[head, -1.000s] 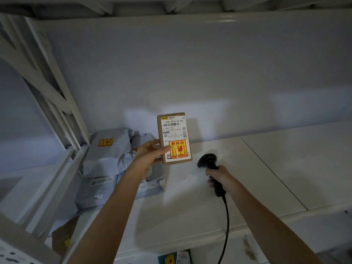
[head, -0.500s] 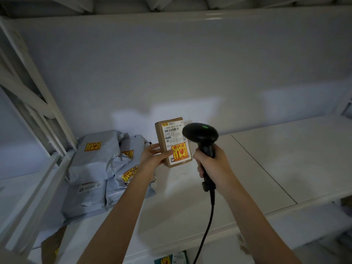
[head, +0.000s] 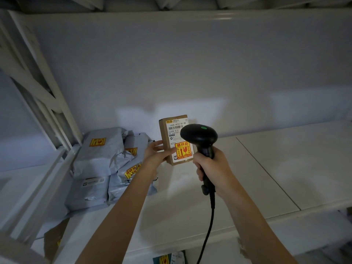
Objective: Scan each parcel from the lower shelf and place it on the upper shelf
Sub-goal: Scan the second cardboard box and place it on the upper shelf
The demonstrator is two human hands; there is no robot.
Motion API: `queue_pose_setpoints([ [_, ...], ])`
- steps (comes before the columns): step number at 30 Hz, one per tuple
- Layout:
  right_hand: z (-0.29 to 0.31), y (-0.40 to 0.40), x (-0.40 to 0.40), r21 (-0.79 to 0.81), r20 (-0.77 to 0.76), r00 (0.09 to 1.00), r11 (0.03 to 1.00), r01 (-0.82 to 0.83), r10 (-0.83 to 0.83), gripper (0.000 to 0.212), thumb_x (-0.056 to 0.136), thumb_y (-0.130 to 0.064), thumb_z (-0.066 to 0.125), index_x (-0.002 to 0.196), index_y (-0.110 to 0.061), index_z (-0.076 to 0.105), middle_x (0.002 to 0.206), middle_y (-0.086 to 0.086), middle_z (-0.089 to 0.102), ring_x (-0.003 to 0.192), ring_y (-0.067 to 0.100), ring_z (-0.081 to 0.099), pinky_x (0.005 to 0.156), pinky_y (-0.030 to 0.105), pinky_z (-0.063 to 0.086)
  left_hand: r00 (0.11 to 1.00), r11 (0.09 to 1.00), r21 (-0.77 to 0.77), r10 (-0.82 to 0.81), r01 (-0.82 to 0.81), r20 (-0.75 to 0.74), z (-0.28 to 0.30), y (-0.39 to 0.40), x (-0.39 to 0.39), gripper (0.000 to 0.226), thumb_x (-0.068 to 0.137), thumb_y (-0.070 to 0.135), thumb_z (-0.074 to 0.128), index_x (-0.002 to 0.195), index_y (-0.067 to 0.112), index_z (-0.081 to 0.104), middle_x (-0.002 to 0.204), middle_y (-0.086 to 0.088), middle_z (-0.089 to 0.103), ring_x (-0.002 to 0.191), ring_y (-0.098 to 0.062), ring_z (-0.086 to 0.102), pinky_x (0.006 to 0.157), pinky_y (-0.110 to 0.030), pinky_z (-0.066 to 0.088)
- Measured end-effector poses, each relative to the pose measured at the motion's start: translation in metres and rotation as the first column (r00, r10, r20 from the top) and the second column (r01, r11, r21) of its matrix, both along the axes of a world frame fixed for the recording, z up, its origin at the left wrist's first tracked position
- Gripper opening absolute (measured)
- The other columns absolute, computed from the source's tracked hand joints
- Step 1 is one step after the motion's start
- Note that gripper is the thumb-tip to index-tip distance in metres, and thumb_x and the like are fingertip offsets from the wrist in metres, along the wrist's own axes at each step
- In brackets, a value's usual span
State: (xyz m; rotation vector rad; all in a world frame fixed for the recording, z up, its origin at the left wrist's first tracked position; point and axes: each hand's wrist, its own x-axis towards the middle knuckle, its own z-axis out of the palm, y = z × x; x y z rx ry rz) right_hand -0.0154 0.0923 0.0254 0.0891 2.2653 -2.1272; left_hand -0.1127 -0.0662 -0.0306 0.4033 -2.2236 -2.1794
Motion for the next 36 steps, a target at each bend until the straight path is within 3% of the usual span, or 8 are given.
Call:
queue_pose_setpoints([
  [7, -0.010, 0.009, -0.018, 0.013, -0.002, 0.996, 0.996, 0.085, -0.085, 0.005, 0.086, -0.010, 0.053, 0.083, -0.013, 0.050, 0.058, 0.004, 0.047, 0.046, 0.014, 0.045, 0.049, 0.025, 0.042, 1.000, 0.998, 0.059, 0.008, -0.008, -0.001, 0.000, -0.009, 0.002, 0.045, 0.072, 0.007, 0.078, 0.110, 0.012, 0.054, 0.121, -0.016, 0.065, 0.105, -0.032, 0.065, 0.092, -0.049, 0.052],
  [10, -0.028, 0.018, -0.043, 0.051, 0.098, 0.988, 0.992, 0.118, -0.122, 0.019, 0.089, -0.019, 0.053, 0.102, -0.008, 0.045, 0.072, 0.006, 0.048, 0.056, 0.014, 0.047, 0.050, 0.026, 0.042, 1.000, 0.994, 0.110, 0.019, -0.019, 0.000, 0.000, -0.016, 0.005, 0.044, 0.075, 0.011, 0.077, 0.113, 0.010, 0.057, 0.117, -0.016, 0.067, 0.100, -0.030, 0.067, 0.088, -0.047, 0.054],
  [15, -0.075, 0.021, -0.086, 0.133, 0.278, 0.955, 0.989, 0.071, -0.106, 0.029, 0.088, -0.021, 0.054, 0.109, -0.004, 0.043, 0.074, 0.008, 0.047, 0.063, 0.017, 0.046, 0.047, 0.027, 0.042, 0.997, 0.977, 0.200, 0.075, -0.078, 0.020, 0.000, -0.026, 0.012, 0.047, 0.081, 0.023, 0.072, 0.121, 0.006, 0.056, 0.109, -0.014, 0.070, 0.090, -0.023, 0.069, 0.057, -0.026, 0.057],
  [18, -0.097, 0.016, -0.102, 0.192, 0.351, 0.932, 0.981, 0.017, -0.085, 0.037, 0.086, -0.024, 0.056, 0.114, -0.003, 0.045, 0.087, 0.012, 0.052, 0.065, 0.020, 0.049, 0.044, 0.027, 0.042, 0.996, 0.972, 0.217, 0.088, -0.094, 0.034, 0.001, -0.030, 0.018, 0.046, 0.082, 0.027, 0.070, 0.121, 0.006, 0.056, 0.098, -0.009, 0.071, 0.084, -0.020, 0.068, 0.053, -0.024, 0.055],
  [21, -0.111, 0.012, -0.110, 0.218, 0.357, 0.932, 0.976, -0.013, -0.067, 0.031, 0.086, -0.025, 0.056, 0.108, -0.005, 0.047, 0.092, 0.011, 0.052, 0.067, 0.020, 0.051, 0.046, 0.027, 0.046, 0.995, 0.971, 0.217, 0.094, -0.099, 0.033, 0.000, -0.033, 0.022, 0.047, 0.083, 0.027, 0.069, 0.122, 0.004, 0.056, 0.098, -0.010, 0.071, 0.085, -0.021, 0.069, 0.058, -0.026, 0.054],
  [25, -0.120, 0.012, -0.116, 0.205, 0.357, 0.933, 0.978, -0.033, -0.044, 0.018, 0.088, -0.021, 0.055, 0.092, -0.003, 0.052, 0.071, 0.009, 0.048, 0.059, 0.021, 0.047, 0.056, 0.032, 0.048, 0.992, 0.970, 0.210, 0.112, -0.121, 0.054, -0.002, -0.031, 0.026, 0.044, 0.083, 0.028, 0.069, 0.120, 0.007, 0.060, 0.097, -0.008, 0.073, 0.085, -0.019, 0.070, 0.053, -0.021, 0.054],
  [28, -0.124, 0.012, -0.118, 0.219, 0.350, 0.935, 0.975, -0.030, -0.050, 0.021, 0.089, -0.021, 0.055, 0.073, -0.008, 0.049, 0.064, 0.010, 0.047, 0.056, 0.022, 0.046, 0.064, 0.034, 0.045, 0.990, 0.969, 0.208, 0.119, -0.132, 0.076, -0.002, -0.024, 0.028, 0.041, 0.083, 0.028, 0.068, 0.118, 0.007, 0.060, 0.092, -0.006, 0.073, 0.082, -0.018, 0.070, 0.054, -0.022, 0.056],
  [36, -0.139, 0.010, -0.125, 0.231, 0.336, 0.941, 0.972, -0.043, -0.038, 0.024, 0.085, -0.025, 0.057, 0.067, -0.012, 0.050, 0.061, 0.006, 0.049, 0.055, 0.021, 0.046, 0.061, 0.031, 0.038, 0.986, 0.970, 0.187, 0.141, -0.155, 0.089, -0.007, -0.008, 0.038, 0.037, 0.085, 0.029, 0.066, 0.113, 0.006, 0.061, 0.094, -0.009, 0.071, 0.081, -0.021, 0.067, 0.065, -0.029, 0.053],
])
